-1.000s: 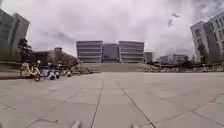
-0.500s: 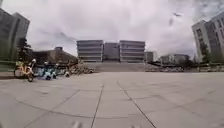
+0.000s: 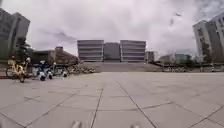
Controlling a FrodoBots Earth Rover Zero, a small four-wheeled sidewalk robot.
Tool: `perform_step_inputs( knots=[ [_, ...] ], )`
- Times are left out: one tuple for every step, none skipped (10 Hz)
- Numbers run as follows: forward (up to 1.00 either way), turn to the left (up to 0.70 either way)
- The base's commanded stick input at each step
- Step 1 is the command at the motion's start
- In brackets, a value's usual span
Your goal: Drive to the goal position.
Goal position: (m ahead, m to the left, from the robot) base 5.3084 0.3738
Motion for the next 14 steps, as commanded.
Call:
perform_step_inputs(
  knots=[
    [1.0,-0.02],
    [1.0,0.0],
    [1.0,-0.13],
    [1.0,-0.13],
    [1.0,0.0],
    [1.0,0.0],
    [1.0,0.0],
    [1.0,0.0],
    [1.0,0.0],
    [1.0,0.0],
    [1.0,0.0],
    [1.0,0.0],
    [1.0,0.0],
    [1.0,0.0]
  ],
)
